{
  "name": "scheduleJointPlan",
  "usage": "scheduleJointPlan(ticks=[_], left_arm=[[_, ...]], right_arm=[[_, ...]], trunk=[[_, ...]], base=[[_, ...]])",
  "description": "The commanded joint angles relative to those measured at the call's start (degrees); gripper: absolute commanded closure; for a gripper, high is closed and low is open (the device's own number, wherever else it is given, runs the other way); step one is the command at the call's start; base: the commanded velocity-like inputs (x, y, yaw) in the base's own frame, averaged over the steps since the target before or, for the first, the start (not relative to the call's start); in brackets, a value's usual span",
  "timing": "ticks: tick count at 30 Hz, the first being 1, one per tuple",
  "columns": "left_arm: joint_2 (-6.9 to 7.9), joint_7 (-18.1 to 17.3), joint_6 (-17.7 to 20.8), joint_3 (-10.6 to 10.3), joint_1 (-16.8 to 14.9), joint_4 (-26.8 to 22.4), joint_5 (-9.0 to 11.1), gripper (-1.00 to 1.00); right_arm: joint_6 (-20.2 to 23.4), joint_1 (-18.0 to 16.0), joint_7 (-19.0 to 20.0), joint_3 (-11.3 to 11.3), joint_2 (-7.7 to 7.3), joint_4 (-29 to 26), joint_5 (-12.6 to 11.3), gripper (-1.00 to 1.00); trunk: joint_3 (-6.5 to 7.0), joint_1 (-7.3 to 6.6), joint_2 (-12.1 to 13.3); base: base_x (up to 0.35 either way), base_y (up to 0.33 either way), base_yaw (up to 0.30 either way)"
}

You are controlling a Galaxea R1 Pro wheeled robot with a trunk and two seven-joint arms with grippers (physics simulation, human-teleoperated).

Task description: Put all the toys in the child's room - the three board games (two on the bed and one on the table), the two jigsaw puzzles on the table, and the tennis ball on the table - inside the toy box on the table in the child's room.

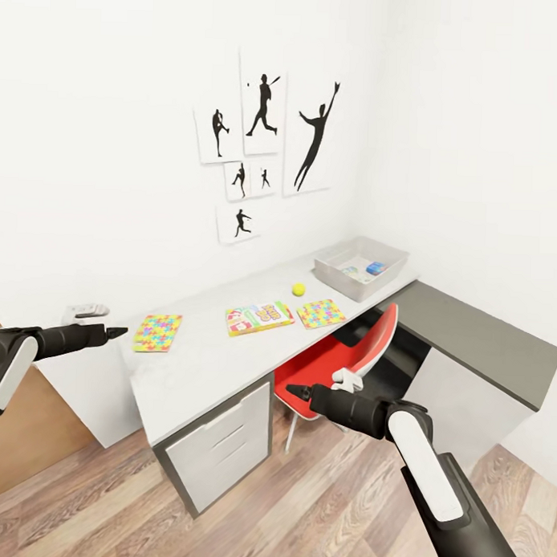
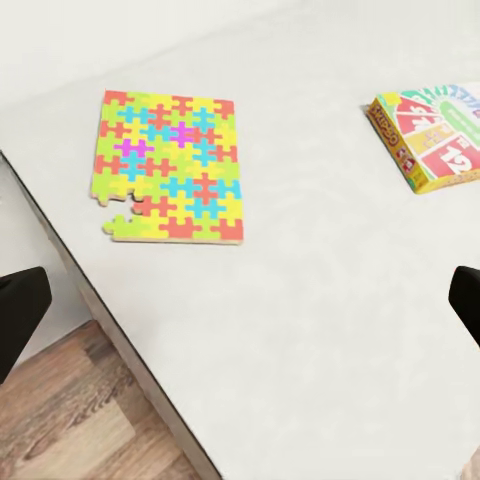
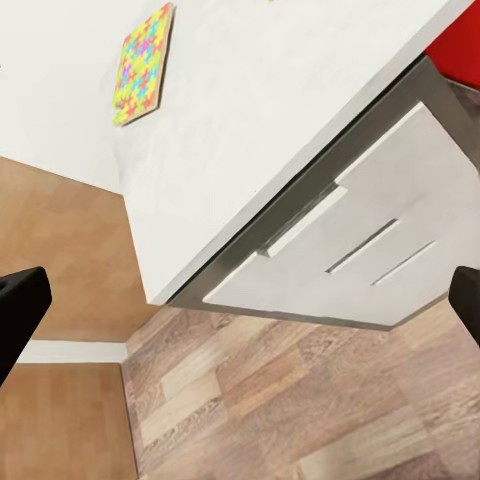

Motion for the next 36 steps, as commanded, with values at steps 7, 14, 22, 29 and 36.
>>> scheduleJointPlan(ticks=[7,14,22,29,36], left_arm=[[0.04,-0.2,0.1,0.2,-0.1,0.0,0.1,-1.0],[0.04,-0.2,0.0,0.2,-0.1,0.0,0.1,-1.0],[0.05,-0.2,-0.3,0.3,-0.1,0.0,0.0,-1.0],[0.05,-0.2,-0.3,0.3,-0.1,0.0,0.0,-1.0],[0.07,-0.2,-0.3,0.3,-0.1,0.0,0.0,-1.0]], right_arm=[[0.1,-0.1,-0.6,0.1,-0.09,-0.1,-0.6,-1.0],[0.1,-0.1,-0.6,0.1,-0.08,-0.1,-0.6,-1.0],[0.1,-0.1,-0.6,0.0,-0.1,-0.1,-0.6,-1.0],[0.1,-0.1,-0.6,0.0,-0.2,-0.1,-0.6,-1.0],[0.1,-0.1,-0.6,0.0,-0.23,-0.1,-0.6,-1.0]], trunk=[[-0.12,0.04,-0.1],[-0.12,0.04,-0.1],[-0.12,0.04,-0.1],[-0.12,0.04,-0.1],[-0.12,0.04,-0.1]], base=[[0.0,0.068,0.0],[0.0,0.128,-0.01],[0.0,0.021,-0.07],[0.0,0.002,-0.07],[0.0,0.105,-0.238]])
